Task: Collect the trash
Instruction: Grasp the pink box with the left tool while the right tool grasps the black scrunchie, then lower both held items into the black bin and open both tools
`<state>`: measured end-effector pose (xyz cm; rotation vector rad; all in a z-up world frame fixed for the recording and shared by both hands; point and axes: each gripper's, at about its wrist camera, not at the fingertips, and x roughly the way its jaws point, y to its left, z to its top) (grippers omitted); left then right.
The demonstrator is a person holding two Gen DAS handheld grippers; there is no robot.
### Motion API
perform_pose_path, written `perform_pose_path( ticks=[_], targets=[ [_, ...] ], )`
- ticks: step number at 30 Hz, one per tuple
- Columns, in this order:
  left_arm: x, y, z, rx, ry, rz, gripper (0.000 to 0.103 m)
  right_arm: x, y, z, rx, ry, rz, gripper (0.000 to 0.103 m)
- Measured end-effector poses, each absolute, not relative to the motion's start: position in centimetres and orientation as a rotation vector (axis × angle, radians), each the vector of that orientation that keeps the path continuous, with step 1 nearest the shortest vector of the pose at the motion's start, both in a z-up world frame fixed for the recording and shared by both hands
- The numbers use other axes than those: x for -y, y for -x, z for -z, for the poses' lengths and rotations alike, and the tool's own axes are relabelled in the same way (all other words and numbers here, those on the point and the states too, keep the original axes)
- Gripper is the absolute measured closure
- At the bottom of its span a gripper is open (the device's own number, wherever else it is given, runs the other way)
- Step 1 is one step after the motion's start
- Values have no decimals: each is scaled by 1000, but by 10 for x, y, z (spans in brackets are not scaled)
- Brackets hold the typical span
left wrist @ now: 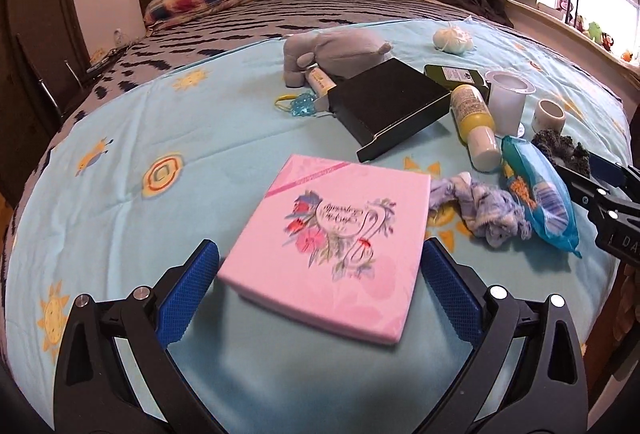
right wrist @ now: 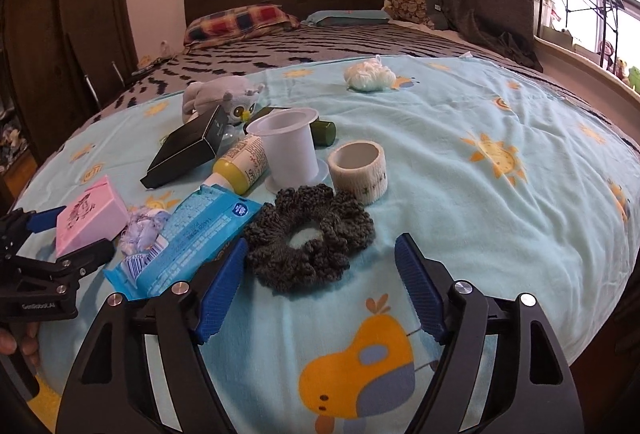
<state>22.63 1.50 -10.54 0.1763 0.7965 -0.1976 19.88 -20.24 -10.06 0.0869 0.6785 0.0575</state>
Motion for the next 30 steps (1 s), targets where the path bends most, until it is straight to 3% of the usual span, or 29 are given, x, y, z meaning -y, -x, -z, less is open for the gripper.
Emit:
perform_pose_path(
  ticks=[2, 4, 7, 16, 30],
  targets=[
    [-15, -229, 105, -799, -166, 215, 16, 204, -199, 99, -673, -93, -65, 50],
    [-14, -230, 105, -799, -163, 219, 17, 206, -197, 99, -669, -91, -75, 69],
    [-12, -227, 104, -790, -170, 227, 18, 209, -195, 99, -663, -81, -70, 81],
    [-10, -210, 101, -761, -207, 216, 19, 217, -189, 97, -639, -110, -113, 91],
    [-18, -147, 67, -698, -140, 232, 20, 206, -120, 58, -534, -32, -154, 93]
  ],
)
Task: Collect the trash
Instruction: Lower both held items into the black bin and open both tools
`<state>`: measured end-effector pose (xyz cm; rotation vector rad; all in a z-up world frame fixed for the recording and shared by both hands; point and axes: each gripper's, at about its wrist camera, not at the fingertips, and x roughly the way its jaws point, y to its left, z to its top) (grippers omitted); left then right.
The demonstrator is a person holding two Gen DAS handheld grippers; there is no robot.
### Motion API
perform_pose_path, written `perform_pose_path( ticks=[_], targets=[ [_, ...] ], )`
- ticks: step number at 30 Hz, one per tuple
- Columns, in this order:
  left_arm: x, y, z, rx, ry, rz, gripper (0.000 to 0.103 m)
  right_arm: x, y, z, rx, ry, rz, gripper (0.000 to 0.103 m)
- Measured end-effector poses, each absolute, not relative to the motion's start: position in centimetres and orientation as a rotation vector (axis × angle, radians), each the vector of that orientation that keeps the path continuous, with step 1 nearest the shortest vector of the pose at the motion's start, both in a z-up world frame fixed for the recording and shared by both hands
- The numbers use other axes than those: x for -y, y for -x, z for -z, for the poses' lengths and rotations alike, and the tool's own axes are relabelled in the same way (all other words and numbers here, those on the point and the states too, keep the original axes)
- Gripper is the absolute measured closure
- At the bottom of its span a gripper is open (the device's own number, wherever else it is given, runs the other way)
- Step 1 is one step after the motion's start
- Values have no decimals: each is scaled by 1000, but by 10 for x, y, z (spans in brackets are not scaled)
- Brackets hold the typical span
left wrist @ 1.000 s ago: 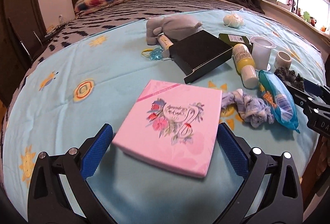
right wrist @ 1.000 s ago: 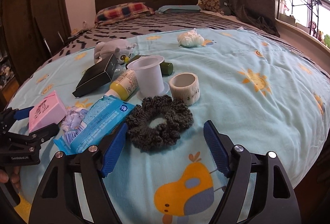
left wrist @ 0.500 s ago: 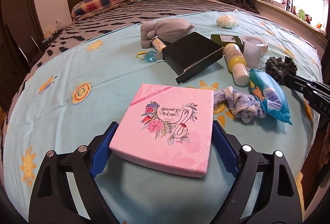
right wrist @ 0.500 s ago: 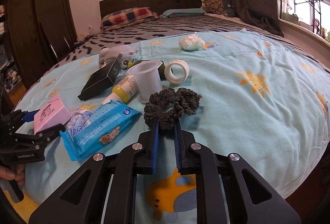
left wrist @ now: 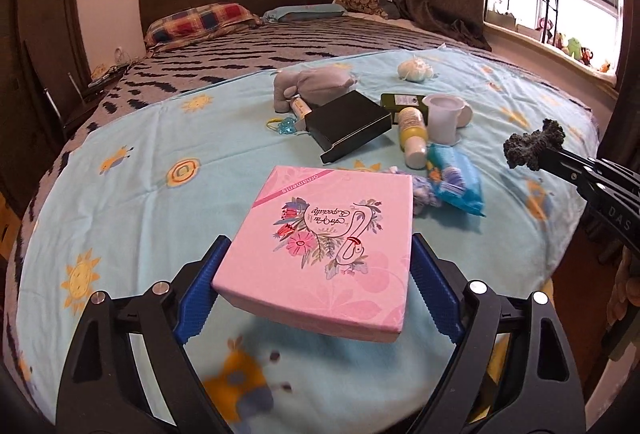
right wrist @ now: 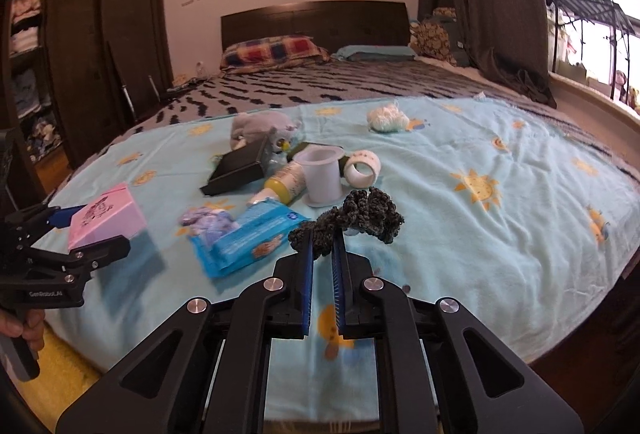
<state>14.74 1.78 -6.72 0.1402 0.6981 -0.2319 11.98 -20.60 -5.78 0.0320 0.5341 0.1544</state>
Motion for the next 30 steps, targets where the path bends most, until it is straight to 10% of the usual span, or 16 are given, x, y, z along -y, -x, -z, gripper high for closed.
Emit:
perform_pose_path(
  ticks=[30],
  targets=[
    [28, -29, 204, -1025, -71, 371, 19, 198, -23, 180, -1009, -140, -285, 93]
  ],
)
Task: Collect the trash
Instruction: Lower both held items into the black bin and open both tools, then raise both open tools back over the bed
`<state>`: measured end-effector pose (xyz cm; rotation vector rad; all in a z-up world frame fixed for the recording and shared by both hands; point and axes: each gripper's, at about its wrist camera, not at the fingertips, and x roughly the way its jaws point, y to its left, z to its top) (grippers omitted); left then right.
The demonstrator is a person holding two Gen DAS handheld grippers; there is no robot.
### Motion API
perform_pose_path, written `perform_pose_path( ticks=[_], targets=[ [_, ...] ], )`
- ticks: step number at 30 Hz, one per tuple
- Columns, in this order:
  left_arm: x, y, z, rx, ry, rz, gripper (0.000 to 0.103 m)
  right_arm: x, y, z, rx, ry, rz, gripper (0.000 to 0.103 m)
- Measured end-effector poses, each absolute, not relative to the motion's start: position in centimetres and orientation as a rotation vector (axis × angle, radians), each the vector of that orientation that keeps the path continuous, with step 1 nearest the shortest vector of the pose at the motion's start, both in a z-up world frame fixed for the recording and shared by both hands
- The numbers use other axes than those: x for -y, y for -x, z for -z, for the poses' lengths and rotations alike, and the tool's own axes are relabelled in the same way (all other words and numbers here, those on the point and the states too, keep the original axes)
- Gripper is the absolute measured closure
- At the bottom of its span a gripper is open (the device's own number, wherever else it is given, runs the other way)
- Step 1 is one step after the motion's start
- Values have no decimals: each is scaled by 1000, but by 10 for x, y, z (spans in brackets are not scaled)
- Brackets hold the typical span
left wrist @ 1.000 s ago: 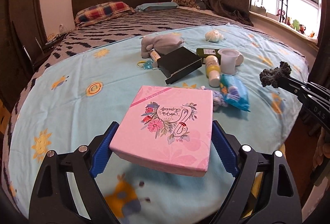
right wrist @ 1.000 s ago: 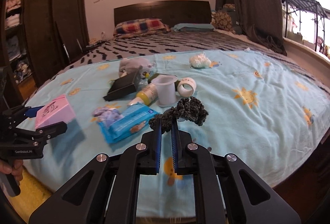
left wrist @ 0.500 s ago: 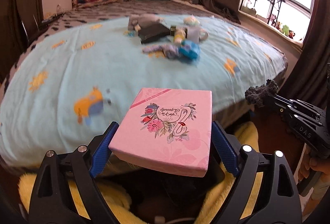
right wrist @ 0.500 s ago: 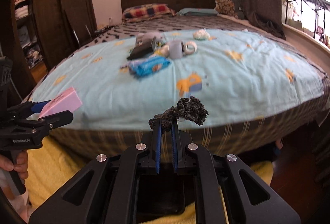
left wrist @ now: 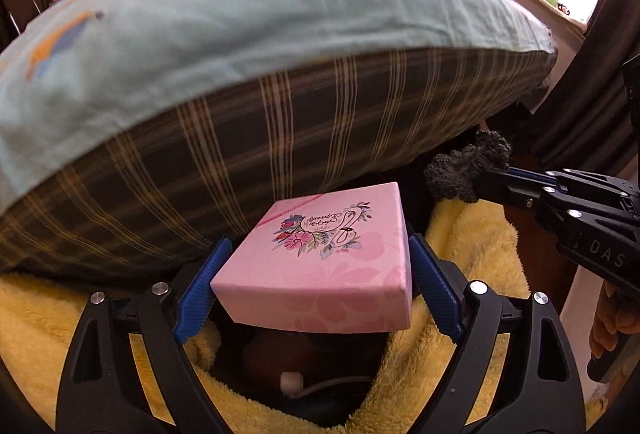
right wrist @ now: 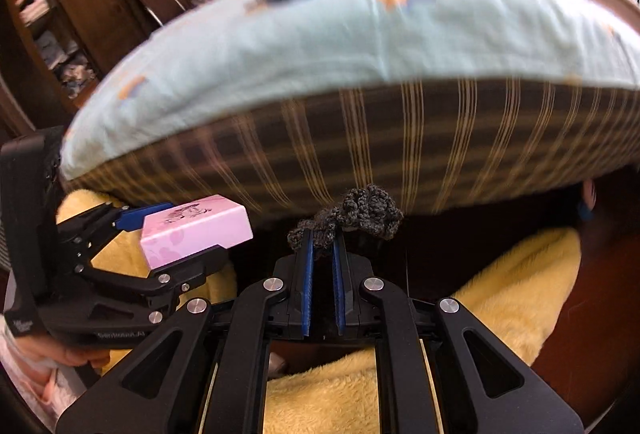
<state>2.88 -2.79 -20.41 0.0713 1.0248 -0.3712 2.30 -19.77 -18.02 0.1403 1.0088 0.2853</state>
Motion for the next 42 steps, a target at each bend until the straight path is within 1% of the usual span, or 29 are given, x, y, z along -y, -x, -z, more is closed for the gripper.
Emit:
perform_pose_path(
  ticks=[6, 7, 8, 9, 11, 12, 14, 15, 16, 18, 19, 21, 22, 24, 25, 26, 27, 33, 40, 42],
  targets=[
    [35, -47, 242, -1117, -47, 396, 22, 198, -44, 222, -1105, -136, -263, 93],
    [36, -50, 247, -1123, -50, 396, 38, 198, -47, 227, -1117, -139, -264, 93],
    [38, -52, 251, -1134, -51, 406, 57, 198, -50, 233, -1130, -150, -272, 93],
    [41, -56, 255, -1158, -50, 413, 69, 196, -53, 237, -1142, -162, -280, 93],
    [44, -61, 264, -1182, -60, 413, 69, 194, -56, 244, -1154, -167, -287, 93],
    [46, -62, 267, -1185, -81, 407, 67, 193, -57, 247, -1156, -159, -283, 93],
    [47, -64, 268, -1190, -79, 404, 53, 192, -60, 253, -1161, -147, -268, 89],
    [47, -64, 266, -1183, -79, 396, 39, 192, -61, 255, -1162, -145, -260, 89],
    [45, -64, 264, -1169, -81, 380, 29, 192, -63, 255, -1165, -144, -261, 89],
    [41, -65, 259, -1148, -76, 366, 27, 194, -64, 252, -1159, -150, -257, 87],
    [40, -65, 256, -1146, -74, 362, 26, 196, -65, 251, -1155, -155, -256, 83],
    [36, -63, 251, -1142, -65, 355, 23, 199, -64, 245, -1135, -165, -255, 43],
    [37, -63, 249, -1139, -63, 352, 20, 200, -64, 240, -1126, -164, -251, 40],
    [33, -63, 243, -1130, -58, 350, 14, 201, -64, 233, -1106, -155, -234, 39],
    [31, -62, 240, -1120, -55, 351, 10, 203, -62, 229, -1092, -148, -220, 30],
    [30, -62, 236, -1109, -55, 353, 8, 205, -60, 224, -1071, -141, -208, 24],
    [29, -62, 232, -1098, -57, 356, 8, 206, -58, 219, -1052, -130, -201, 17],
    [19, -56, 199, -1026, -91, 354, 8, 212, -51, 179, -967, -120, -191, 11],
    [9, -53, 145, -901, -104, 339, 8, 221, -60, 130, -837, -123, -192, 11],
    [10, -54, 137, -873, -112, 331, 8, 219, -65, 114, -794, -112, -195, 11]
  ],
)
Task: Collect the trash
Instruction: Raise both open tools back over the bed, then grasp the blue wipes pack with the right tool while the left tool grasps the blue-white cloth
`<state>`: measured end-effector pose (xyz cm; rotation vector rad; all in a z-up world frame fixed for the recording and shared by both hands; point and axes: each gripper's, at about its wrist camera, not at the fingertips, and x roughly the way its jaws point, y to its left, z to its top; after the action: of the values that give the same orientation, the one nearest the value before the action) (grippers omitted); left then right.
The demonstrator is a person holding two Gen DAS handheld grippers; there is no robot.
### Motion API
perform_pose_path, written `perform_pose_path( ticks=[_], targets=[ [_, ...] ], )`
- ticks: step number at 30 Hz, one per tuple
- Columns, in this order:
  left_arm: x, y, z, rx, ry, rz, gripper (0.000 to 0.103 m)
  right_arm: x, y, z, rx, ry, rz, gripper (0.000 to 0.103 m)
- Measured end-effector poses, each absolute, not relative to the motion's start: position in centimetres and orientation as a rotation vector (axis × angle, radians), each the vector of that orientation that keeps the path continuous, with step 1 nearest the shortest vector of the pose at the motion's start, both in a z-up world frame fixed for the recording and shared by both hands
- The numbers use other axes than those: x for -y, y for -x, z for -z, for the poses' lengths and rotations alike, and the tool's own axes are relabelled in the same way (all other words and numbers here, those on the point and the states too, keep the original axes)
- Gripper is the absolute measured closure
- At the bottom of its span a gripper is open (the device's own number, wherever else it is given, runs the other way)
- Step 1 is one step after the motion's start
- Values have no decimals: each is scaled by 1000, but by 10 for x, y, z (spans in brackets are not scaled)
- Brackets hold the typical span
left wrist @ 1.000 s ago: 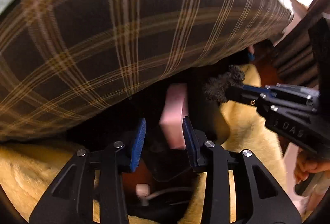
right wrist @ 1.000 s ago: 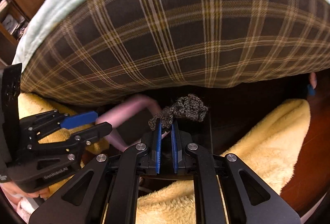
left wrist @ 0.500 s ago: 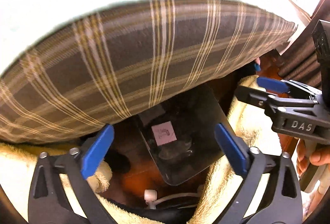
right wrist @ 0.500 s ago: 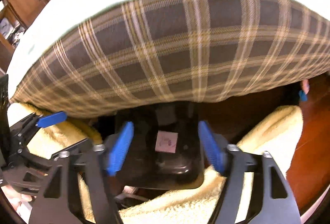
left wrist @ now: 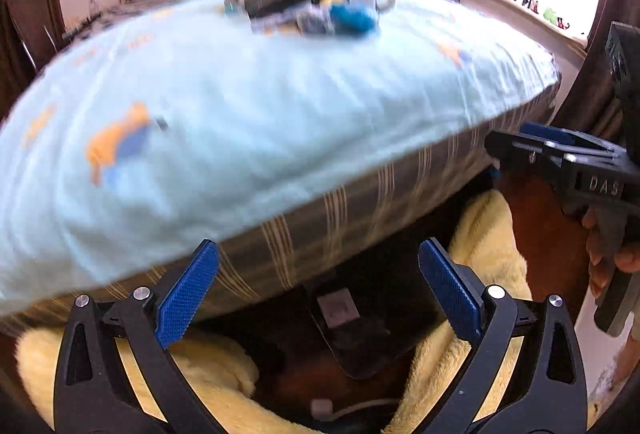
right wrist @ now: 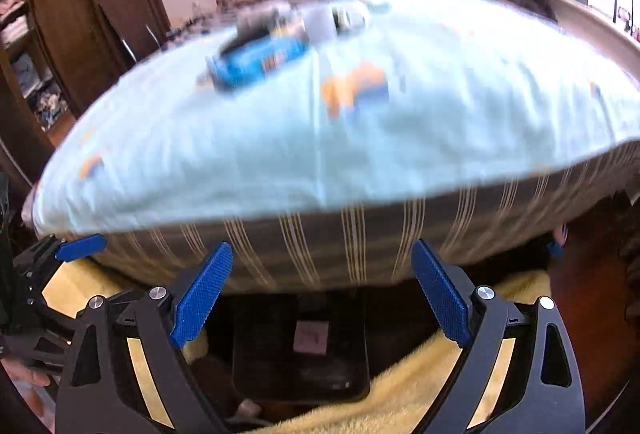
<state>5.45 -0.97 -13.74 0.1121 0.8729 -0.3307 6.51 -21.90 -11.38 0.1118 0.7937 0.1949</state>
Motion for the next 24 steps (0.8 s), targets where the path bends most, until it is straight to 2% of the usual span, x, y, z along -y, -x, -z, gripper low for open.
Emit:
perform_pose_path(
  ticks=[13, 20, 22, 24],
  targets=[
    [-13, -118, 95, -771, -73, 242, 8, 190, -145, 74, -708, -104, -184, 11],
    [-4, -143, 96, -750, -107, 204, 8, 173, -199, 79, -759, -133, -135, 12],
    [-3, -149, 97, -751, -102, 205, 8, 173, -214, 86, -805, -157, -136, 29],
    [-3, -154, 97, -751, -97, 208, 8, 174, -225, 93, -841, -185, -147, 36]
  ],
)
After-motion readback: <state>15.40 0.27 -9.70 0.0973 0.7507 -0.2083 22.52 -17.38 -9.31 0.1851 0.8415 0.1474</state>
